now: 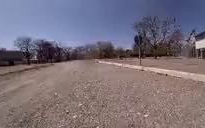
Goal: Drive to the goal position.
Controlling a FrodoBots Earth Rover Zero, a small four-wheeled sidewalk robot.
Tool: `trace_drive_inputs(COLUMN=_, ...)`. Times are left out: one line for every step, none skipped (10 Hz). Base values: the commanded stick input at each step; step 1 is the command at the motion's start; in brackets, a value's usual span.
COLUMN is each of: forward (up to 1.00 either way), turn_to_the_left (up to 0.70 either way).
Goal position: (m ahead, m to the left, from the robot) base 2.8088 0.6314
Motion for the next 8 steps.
trace_drive_inputs(forward=1.00, turn_to_the_left=0.00)
trace_drive_inputs(forward=1.00, turn_to_the_left=0.00)
trace_drive_inputs(forward=1.00, turn_to_the_left=0.00)
trace_drive_inputs(forward=1.00, turn_to_the_left=0.00)
trace_drive_inputs(forward=1.00, turn_to_the_left=0.00)
trace_drive_inputs(forward=1.00, turn_to_the_left=0.00)
trace_drive_inputs(forward=1.00, turn_to_the_left=0.00)
trace_drive_inputs(forward=1.00, turn_to_the_left=0.00)
